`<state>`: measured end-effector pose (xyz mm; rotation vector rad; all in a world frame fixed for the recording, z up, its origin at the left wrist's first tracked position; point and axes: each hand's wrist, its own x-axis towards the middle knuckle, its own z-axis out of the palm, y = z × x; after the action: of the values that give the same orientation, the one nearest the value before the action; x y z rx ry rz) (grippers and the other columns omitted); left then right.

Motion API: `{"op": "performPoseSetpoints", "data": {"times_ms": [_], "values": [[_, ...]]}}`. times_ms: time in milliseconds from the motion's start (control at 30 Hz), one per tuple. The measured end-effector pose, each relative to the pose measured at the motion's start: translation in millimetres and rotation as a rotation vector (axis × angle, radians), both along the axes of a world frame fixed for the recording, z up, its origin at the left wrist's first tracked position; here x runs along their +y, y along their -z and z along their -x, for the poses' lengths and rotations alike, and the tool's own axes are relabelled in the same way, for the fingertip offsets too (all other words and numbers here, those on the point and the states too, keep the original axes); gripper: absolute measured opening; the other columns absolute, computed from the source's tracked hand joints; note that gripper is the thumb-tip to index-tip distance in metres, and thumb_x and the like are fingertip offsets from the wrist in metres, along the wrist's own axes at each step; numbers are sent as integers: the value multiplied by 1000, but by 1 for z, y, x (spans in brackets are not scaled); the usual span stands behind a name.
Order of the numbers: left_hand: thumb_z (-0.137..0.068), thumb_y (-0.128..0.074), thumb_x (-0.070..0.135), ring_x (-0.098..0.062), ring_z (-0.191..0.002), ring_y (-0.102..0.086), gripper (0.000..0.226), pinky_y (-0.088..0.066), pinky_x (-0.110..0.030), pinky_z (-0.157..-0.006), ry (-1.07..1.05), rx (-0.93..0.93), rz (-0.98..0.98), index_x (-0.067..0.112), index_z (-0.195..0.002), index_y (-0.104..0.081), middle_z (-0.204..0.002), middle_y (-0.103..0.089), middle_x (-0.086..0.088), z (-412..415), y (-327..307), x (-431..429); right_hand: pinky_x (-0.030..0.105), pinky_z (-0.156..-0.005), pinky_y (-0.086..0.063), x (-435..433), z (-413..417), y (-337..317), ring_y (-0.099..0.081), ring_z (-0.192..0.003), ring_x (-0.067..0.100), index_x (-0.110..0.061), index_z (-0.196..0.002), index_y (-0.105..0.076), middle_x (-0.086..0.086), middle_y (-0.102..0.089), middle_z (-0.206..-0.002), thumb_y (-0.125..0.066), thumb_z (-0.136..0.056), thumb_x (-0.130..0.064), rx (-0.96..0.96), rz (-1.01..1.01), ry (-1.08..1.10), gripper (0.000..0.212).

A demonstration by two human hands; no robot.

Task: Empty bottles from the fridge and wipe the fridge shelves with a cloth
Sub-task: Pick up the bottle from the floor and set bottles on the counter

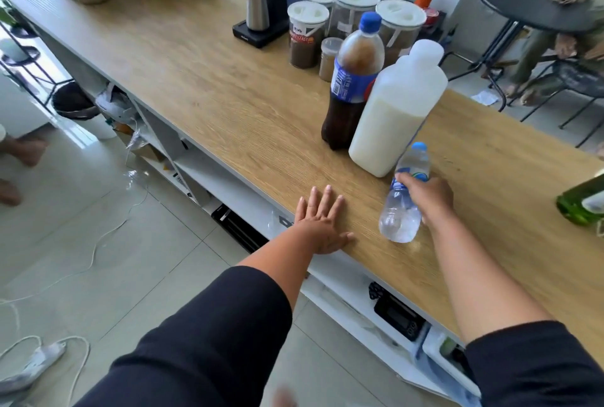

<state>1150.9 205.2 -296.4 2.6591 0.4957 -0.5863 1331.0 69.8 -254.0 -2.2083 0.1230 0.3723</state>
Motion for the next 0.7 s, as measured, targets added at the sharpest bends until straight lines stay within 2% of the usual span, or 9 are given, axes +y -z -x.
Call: {"op": "performPoseSetpoints", "data": {"times_ms": [67,133,233,333,433,567,633,700], "values": [[-88,-28,71,-26,-137,37,88,20,-47,-113,-5,-16,2,29,-149,19,-154,34,-2,1,1,1,22,-51,-43,2,5,-4,-65,-68,15,-14,-87,-68,0,-69,-79,-73,-50,-65,4,-12,0,63],[-88,-29,71,-26,-138,36,88,21,-46,-113,-9,-30,-2,29,-149,18,-154,33,-1,2,3,0,23,-49,-44,3,7,-8,-64,-67,13,-18,-87,-66,-3,-67,-78,-70,-50,-71,20,-23,-5,65],[-87,-29,72,-25,-139,35,88,21,-45,-112,-14,-53,-6,29,-150,16,-155,32,-1,2,6,0,39,-65,-61,0,5,-8,-69,-71,20,-18,-91,-67,1,-69,-87,-65,-59,-70,62,-66,-5,61],[-86,-28,73,-24,-139,35,88,21,-45,-112,-22,-68,-13,30,-150,16,-155,31,0,3,7,0,44,-69,-61,-4,5,-10,-66,-67,17,-22,-95,-65,-4,-66,-88,-61,-63,-69,86,-81,6,57],[-86,-27,74,-24,-140,34,88,19,-46,-114,-22,-82,-16,30,-150,15,-156,30,-1,3,8,-1,42,-68,-60,-8,6,-11,-63,-68,16,-23,-101,-64,-7,-64,-89,-60,-66,-69,94,-89,0,58],[-86,-30,74,-25,-141,30,89,17,-46,-115,-17,-103,-25,30,-150,14,-157,27,-1,4,7,-1,37,-65,-57,-8,9,-13,-63,-72,18,-20,-108,-64,-2,-66,-97,-59,-72,-67,97,-83,-15,59],[-86,-34,72,-26,-144,25,90,13,-47,-117,-13,-126,-23,28,-152,9,-159,22,-2,6,4,0,36,-69,-54,-9,14,-16,-65,-78,25,-16,-107,-64,4,-68,-98,-55,-76,-65,31,-14,-21,58],[-88,-43,65,-29,-148,11,87,1,-49,-119,-16,-185,-26,21,-153,-5,-162,8,-6,8,-4,3,33,-74,-48,-9,18,-20,-64,-92,31,-14,-107,-65,9,-69,-102,-54,-82,-57,-199,111,-29,52]]}}
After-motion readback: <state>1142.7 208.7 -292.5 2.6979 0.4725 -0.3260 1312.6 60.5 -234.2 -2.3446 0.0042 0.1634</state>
